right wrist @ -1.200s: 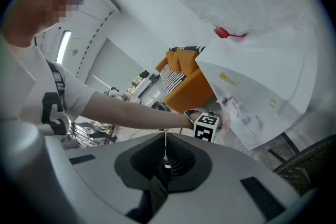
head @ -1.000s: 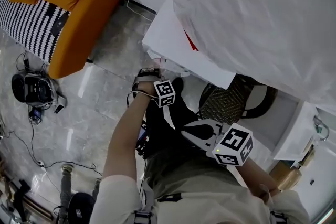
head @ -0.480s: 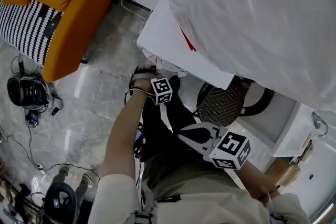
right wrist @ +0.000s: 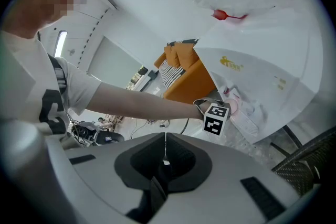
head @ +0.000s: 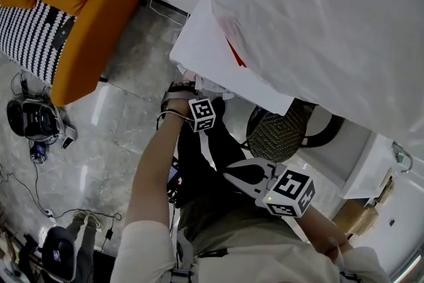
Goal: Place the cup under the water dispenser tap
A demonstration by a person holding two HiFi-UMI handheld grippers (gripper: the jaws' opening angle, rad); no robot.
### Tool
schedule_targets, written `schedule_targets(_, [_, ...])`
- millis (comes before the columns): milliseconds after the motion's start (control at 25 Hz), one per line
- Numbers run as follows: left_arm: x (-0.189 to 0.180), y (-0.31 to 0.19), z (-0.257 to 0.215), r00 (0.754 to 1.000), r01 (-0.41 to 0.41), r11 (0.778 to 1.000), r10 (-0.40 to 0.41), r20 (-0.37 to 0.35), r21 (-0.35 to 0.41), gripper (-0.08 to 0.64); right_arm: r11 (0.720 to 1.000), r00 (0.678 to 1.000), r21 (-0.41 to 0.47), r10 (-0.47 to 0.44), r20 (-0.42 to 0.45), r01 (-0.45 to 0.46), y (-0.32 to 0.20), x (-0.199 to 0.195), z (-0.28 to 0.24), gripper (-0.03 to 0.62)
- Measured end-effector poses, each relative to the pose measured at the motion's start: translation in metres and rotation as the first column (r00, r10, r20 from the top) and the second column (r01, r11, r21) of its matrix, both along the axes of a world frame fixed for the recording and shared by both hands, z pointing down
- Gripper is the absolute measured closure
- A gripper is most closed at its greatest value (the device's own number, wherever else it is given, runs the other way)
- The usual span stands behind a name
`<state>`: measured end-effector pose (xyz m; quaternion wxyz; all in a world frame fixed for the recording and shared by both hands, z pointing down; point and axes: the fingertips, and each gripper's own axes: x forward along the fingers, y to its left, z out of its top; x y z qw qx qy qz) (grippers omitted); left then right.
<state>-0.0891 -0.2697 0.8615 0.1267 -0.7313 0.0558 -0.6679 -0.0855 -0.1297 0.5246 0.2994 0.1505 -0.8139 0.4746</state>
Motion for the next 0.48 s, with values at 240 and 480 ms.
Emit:
schedule_targets(240, [0.0032, -0.0063, -0.0005, 1.000, 0.017, 1.000, -0.016, -0.019, 0.021, 0.489, 1.000, 1.000, 0.004, 0.003, -0.016, -0.003, 0.0013, 0.0052, 0.0032, 0.565])
schedule_targets(480, [0.0038, -0.0074, -0.0018, 0.998, 0.044, 0.999, -0.043, -0.045, 0.020, 0.480, 1.000, 1.000, 0.009, 0.001, -0.011, -0.001, 0.0005, 0.0020, 0.0034, 0.565])
